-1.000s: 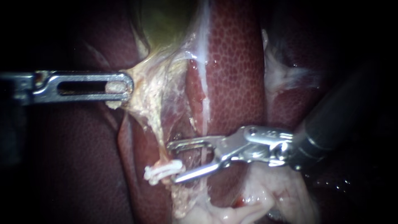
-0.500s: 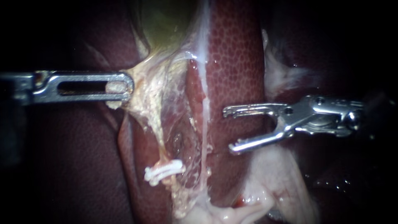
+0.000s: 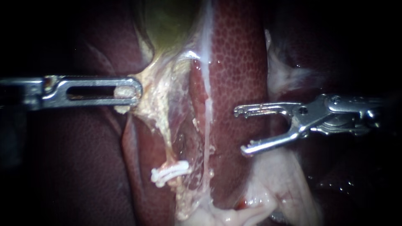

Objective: Going back second clip left tube

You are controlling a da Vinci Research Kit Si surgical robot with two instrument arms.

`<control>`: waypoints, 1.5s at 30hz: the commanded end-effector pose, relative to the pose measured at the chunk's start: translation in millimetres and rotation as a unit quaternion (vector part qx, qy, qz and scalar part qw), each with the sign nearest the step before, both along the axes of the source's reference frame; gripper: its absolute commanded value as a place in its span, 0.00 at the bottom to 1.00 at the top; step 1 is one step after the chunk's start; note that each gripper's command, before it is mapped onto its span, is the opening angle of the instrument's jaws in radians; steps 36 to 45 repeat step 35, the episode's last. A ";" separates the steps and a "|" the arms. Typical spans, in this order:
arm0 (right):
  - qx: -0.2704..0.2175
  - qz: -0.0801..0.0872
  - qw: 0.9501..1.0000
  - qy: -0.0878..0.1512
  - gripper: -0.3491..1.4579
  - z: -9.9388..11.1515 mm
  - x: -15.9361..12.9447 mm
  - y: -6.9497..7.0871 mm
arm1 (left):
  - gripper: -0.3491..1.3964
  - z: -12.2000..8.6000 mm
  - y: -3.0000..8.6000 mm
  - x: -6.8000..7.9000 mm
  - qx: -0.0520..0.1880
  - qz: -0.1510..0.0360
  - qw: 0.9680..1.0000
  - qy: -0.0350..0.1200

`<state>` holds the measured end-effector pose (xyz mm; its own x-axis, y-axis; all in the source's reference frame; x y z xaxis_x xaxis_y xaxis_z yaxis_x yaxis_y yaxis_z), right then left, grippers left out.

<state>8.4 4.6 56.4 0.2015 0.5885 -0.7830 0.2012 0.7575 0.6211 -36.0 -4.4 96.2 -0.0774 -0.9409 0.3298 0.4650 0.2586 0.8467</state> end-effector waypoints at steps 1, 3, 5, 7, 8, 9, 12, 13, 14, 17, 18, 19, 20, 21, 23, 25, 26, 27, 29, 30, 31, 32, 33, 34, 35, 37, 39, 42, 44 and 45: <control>0.000 -0.001 1.000 0.000 0.52 0.0 -0.1 0.0 | 0.00 0.4 -0.1 -0.2 -0.002 -0.002 1.000 0.001; 0.000 0.000 1.000 -0.001 0.52 0.0 -0.2 0.0 | 0.00 0.9 -0.2 -0.7 0.001 -0.001 1.000 0.001; -0.003 0.000 1.000 -0.001 0.52 -0.1 -0.3 0.1 | 0.00 1.5 -0.2 -1.4 0.002 0.002 1.000 0.003; -0.002 0.001 1.000 -0.002 0.52 -0.1 -0.4 0.1 | 0.00 2.1 -0.1 -2.1 0.002 0.003 1.000 0.003; -0.002 0.001 1.000 -0.003 0.52 -0.1 -0.5 0.1 | 0.00 2.2 -0.1 -2.3 0.002 0.003 1.000 0.003; -0.002 0.001 1.000 -0.003 0.52 -0.1 -0.6 0.2 | 0.00 2.6 0.0 -2.7 0.002 0.004 1.000 0.004; -0.002 0.002 1.000 -0.004 0.52 -0.3 -0.7 0.2 | 0.00 3.8 0.3 -3.4 0.003 0.006 1.000 0.008; -0.005 0.002 1.000 -0.004 0.52 -0.3 -0.8 0.3 | 0.00 4.1 0.5 -3.5 0.003 0.007 1.000 0.009; -0.005 0.002 1.000 -0.004 0.52 -0.4 -0.8 0.3 | 0.00 4.5 0.6 -3.7 0.003 0.008 1.000 0.010; -0.004 0.002 1.000 -0.005 0.52 -0.7 -0.8 0.2 | 0.00 5.4 0.7 -4.1 0.003 0.010 1.000 0.012; -0.004 0.002 1.000 -0.005 0.52 -0.8 -0.8 0.2 | 0.00 5.5 0.7 -4.2 0.003 0.010 1.000 0.011; -0.004 0.002 1.000 -0.004 0.52 -0.8 -0.8 0.2 | 0.00 5.6 0.7 -4.3 0.006 0.009 1.000 0.011; -0.004 0.002 1.000 -0.004 0.52 -0.9 -0.8 0.2 | 0.00 5.6 0.7 -4.4 0.006 0.010 1.000 0.010; -0.004 0.002 1.000 -0.004 0.52 -0.9 -0.8 0.2 | 0.00 5.6 0.7 -4.5 0.006 0.010 1.000 0.009; -0.007 0.002 1.000 -0.004 0.52 -1.0 -0.8 0.2 | 0.00 5.6 0.7 -4.7 0.007 0.011 1.000 0.011; -0.007 0.002 1.000 -0.004 0.52 -1.1 -0.7 0.2 | 0.00 5.6 0.6 -4.7 0.007 0.012 1.000 0.010; -0.007 0.002 1.000 -0.004 0.52 -1.1 -0.7 0.2 | 0.00 5.6 0.6 -4.7 0.007 0.012 1.000 0.010; -0.007 0.002 1.000 -0.004 0.52 -1.2 -0.7 0.2 | 0.00 5.6 0.6 -4.7 0.007 0.012 1.000 0.010; -0.007 0.002 1.000 -0.004 0.52 -1.3 -0.7 0.2 | 0.00 5.6 0.6 -4.7 0.007 0.012 1.000 0.010; -0.010 0.002 1.000 -0.004 0.52 -1.3 -0.7 0.2 | 0.00 5.6 0.6 -4.7 0.007 0.012 1.000 0.010; -0.010 0.002 1.000 -0.004 0.52 -1.4 -0.7 0.2 | 0.00 5.6 0.6 -4.7 0.007 0.012 1.000 0.010; -0.009 0.002 1.000 -0.004 0.52 -1.5 -0.7 0.2 | 0.00 5.6 0.6 -4.7 0.007 0.012 1.000 0.010; -0.013 0.002 1.000 -0.003 0.52 -1.5 -0.6 0.2 | 0.00 5.6 0.6 -4.7 0.007 0.012 1.000 0.010; -0.012 0.002 1.000 -0.003 0.52 -1.6 -0.6 0.3 | 0.00 5.6 0.6 -4.7 0.007 0.012 1.000 0.010; -0.012 0.002 1.000 -0.003 0.52 -1.7 -0.6 0.3 | 0.00 5.6 0.6 -4.7 0.007 0.012 1.000 0.010; -0.012 0.002 1.000 -0.003 0.52 -1.7 -0.6 0.3 | 0.00 5.6 0.6 -4.7 0.007 0.012 1.000 0.010; -0.012 0.002 1.000 -0.003 0.52 -1.7 -0.6 0.3 | 0.00 5.6 0.6 -4.7 0.007 0.012 1.000 0.010; -0.012 0.002 1.000 -0.003 0.52 -1.7 -0.6 0.3 | 0.00 5.6 0.6 -4.7 0.007 0.012 1.000 0.010; -0.012 0.002 1.000 -0.003 0.52 -1.7 -0.6 0.3 | 0.00 5.6 0.6 -4.7 0.007 0.012 1.000 0.010; -0.012 0.002 1.000 -0.003 0.52 -1.7 -0.6 0.3 | 0.00 5.6 0.6 -4.7 0.007 0.012 1.000 0.010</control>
